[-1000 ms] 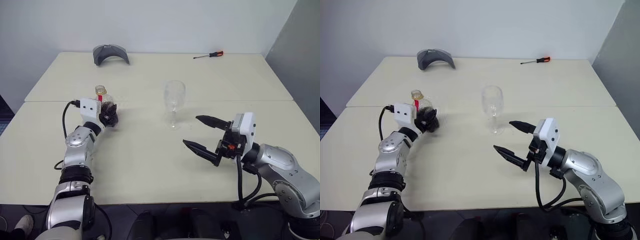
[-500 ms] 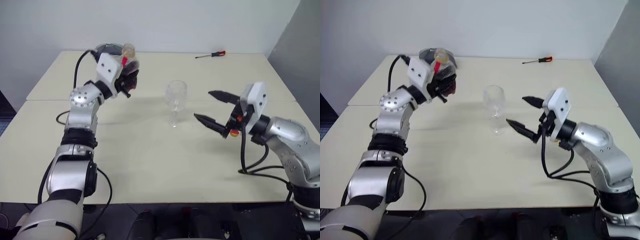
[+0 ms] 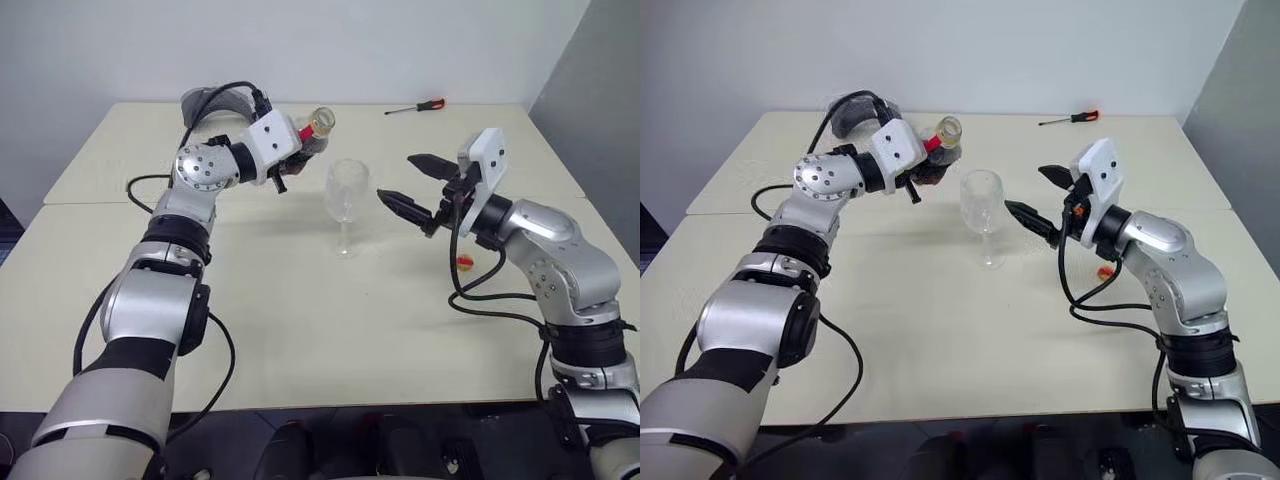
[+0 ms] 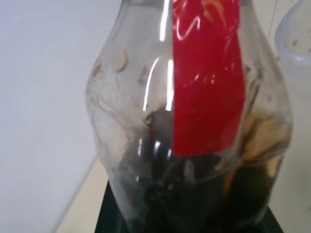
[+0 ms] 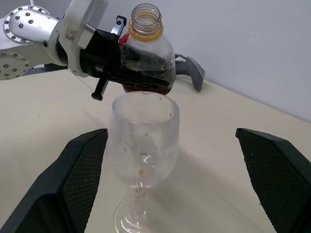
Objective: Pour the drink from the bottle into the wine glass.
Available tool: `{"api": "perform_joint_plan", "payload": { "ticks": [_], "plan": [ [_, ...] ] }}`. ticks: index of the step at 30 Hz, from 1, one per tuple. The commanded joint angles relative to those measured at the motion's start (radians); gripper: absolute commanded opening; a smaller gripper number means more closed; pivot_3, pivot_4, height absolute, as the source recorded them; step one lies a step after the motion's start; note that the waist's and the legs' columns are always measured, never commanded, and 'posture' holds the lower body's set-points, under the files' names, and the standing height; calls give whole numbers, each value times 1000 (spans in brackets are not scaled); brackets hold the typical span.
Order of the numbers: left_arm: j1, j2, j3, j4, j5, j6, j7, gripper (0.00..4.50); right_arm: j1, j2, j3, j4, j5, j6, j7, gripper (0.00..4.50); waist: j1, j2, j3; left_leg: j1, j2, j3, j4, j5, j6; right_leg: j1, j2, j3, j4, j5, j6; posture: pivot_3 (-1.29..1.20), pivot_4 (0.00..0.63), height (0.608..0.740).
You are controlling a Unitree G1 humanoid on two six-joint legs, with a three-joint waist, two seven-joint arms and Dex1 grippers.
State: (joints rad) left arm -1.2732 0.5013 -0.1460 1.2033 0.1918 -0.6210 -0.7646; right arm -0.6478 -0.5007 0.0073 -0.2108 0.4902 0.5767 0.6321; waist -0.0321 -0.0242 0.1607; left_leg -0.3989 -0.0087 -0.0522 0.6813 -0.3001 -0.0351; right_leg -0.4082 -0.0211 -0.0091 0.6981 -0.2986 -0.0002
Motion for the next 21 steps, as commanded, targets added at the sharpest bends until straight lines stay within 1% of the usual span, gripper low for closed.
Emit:
{"api": "perform_joint_plan", "payload": {
  "ticks": [1,6,9,21],
  "plan": [
    [-61,31,-14,16,51,-56,69,853,-17,23,3,-3,-8,-28,9,4500,0,0,0,0,0,0,0,0,0,0,0,0,0,0,0,0,150,740],
    [-82,52,-64,35,132,-121,105,853,-30,56,20,12,-11,-39,31,4500,0,0,0,0,0,0,0,0,0,0,0,0,0,0,0,0,150,740],
    [-88,58,-104,40,193,-159,154,853,-37,73,17,25,0,-38,38,4500,0,0,0,0,0,0,0,0,0,0,0,-1,0,0,0,0,150,740],
    [-128,85,-186,61,321,-220,297,853,-31,92,19,22,-13,-42,35,4500,-1,0,0,0,0,0,0,0,0,-1,0,0,1,0,0,0,150,740]
  ]
}}
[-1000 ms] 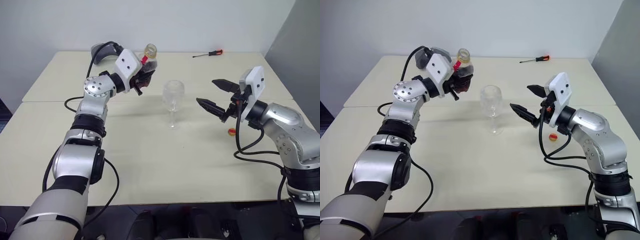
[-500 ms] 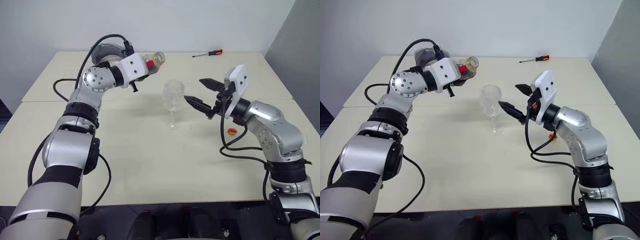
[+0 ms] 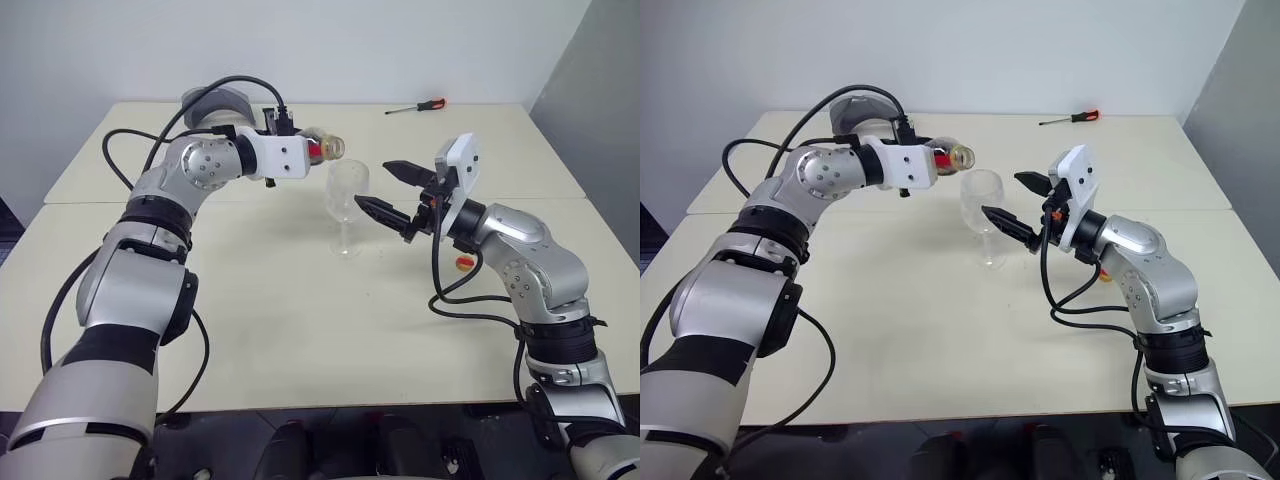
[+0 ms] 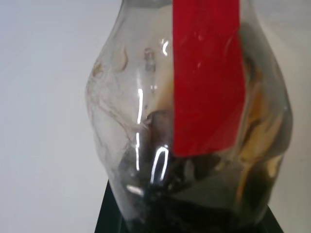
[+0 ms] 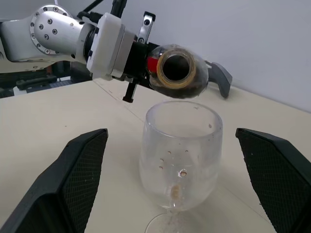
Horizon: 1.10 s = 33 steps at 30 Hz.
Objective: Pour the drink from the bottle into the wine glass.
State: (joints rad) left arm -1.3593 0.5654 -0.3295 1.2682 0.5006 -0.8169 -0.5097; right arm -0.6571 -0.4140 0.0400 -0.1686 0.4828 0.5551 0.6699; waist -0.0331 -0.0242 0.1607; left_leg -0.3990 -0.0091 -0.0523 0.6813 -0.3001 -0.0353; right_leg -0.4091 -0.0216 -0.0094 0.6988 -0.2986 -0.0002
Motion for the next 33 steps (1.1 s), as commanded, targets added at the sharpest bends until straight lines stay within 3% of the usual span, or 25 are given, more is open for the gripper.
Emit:
{"api": "perform_joint_plan", "payload": {
  "ticks": [1,13,33],
  "plan": [
    [-47,27,-15,-6,32,-34,62,853,-19,7,-12,-21,-7,-21,-3,4500,0,0,0,0,0,0,0,0,0,0,0,0,0,0,0,0,150,740],
    [-100,59,-88,14,145,-50,190,853,-19,24,-12,-24,-22,-23,-2,4500,1,0,0,0,0,0,0,0,0,-1,0,0,0,0,0,0,150,740],
    [-146,58,-144,33,211,-62,259,853,-23,18,-13,-16,-30,-20,12,4500,1,0,0,0,0,1,0,0,0,-1,0,0,1,0,0,0,150,740]
  ]
}}
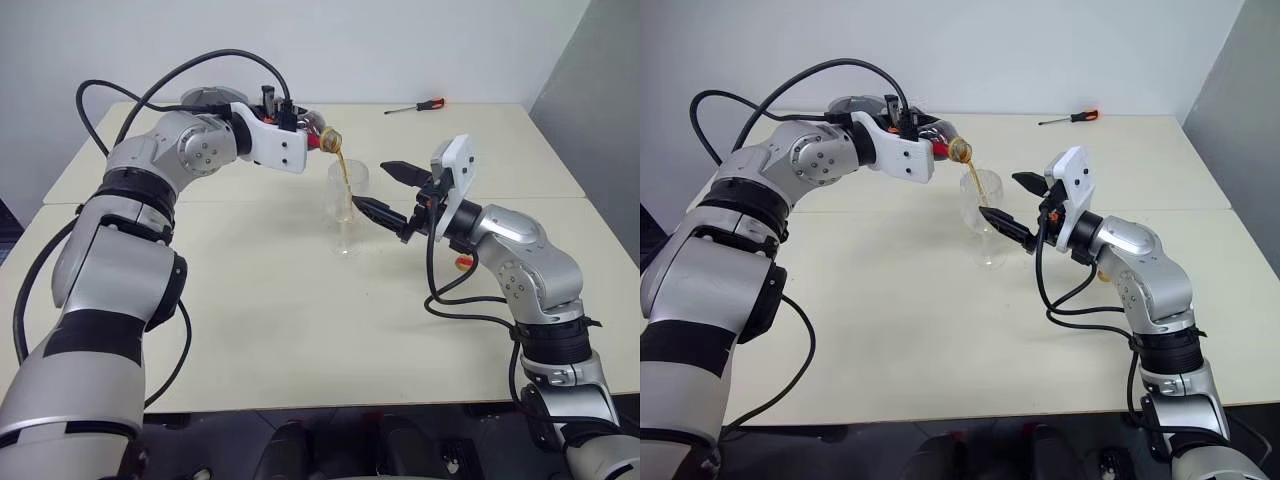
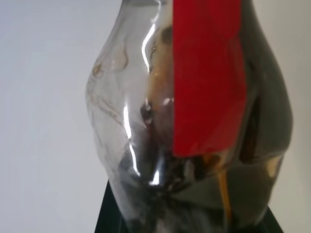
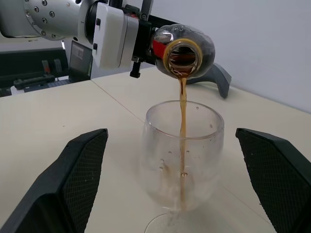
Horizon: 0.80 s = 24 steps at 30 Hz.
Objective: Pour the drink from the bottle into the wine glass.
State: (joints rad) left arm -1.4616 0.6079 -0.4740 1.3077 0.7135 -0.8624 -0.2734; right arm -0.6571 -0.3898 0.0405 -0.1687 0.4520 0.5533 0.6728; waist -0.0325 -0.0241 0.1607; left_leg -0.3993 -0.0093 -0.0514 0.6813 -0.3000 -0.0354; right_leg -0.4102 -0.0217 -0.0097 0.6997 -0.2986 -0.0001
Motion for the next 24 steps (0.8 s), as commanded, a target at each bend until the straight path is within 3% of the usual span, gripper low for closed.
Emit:
{"api": "perform_joint_plan", "payload": {
  "ticks": [1,24],
  "plan": [
    [-45,16,-1,-5,0,-17,23,853,-23,-7,-13,-16,0,-17,10,4500,0,0,0,0,0,0,0,0,0,0,0,0,0,0,0,0,150,740],
    [-85,28,-19,5,27,-2,48,853,-39,-6,-16,9,-6,-30,18,4500,0,0,0,0,0,0,0,0,0,0,0,0,0,0,0,0,150,740]
  ]
}}
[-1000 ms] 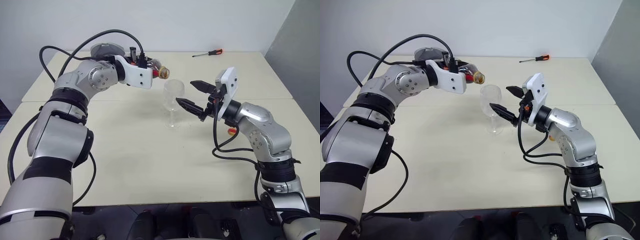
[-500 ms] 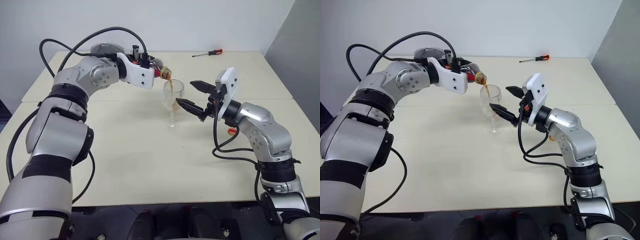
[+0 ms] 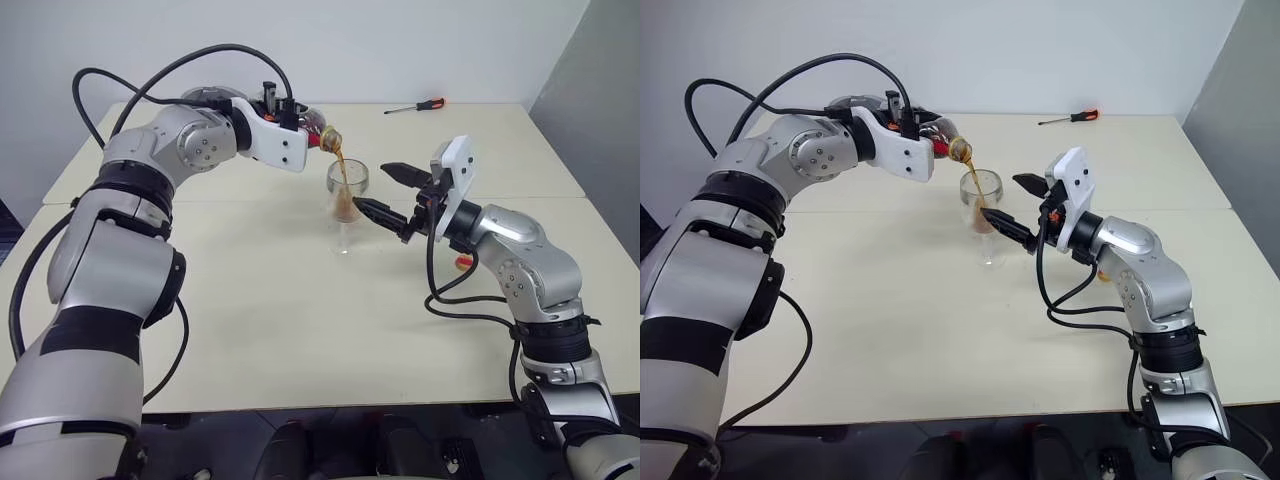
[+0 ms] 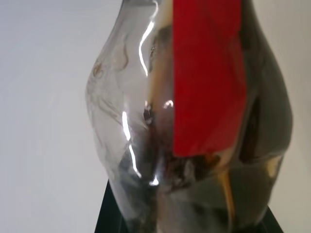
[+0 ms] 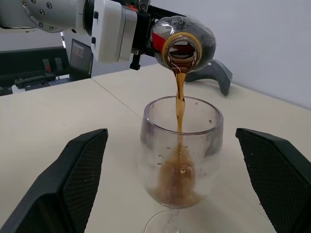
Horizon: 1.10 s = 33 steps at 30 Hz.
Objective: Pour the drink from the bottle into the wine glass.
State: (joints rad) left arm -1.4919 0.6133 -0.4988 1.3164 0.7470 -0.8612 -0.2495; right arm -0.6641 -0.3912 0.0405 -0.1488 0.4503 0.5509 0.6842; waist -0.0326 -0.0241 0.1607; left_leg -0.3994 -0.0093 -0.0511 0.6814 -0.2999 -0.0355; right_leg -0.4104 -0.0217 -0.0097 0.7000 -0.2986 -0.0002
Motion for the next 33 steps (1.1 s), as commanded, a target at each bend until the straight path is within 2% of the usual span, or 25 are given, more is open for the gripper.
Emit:
{"api": "perform_joint_plan", "payload": {
  "ticks": [1,33],
  "plan": [
    [-56,24,5,-4,-4,-4,25,853,-32,-5,-16,-10,-5,-29,8,4500,0,0,0,0,0,0,0,0,0,0,0,0,0,0,0,0,150,740],
    [-85,34,-30,8,27,-5,43,853,-32,-7,-10,6,-12,-48,17,4500,0,0,0,0,0,0,0,0,0,0,0,0,0,0,0,0,150,740]
  ]
}}
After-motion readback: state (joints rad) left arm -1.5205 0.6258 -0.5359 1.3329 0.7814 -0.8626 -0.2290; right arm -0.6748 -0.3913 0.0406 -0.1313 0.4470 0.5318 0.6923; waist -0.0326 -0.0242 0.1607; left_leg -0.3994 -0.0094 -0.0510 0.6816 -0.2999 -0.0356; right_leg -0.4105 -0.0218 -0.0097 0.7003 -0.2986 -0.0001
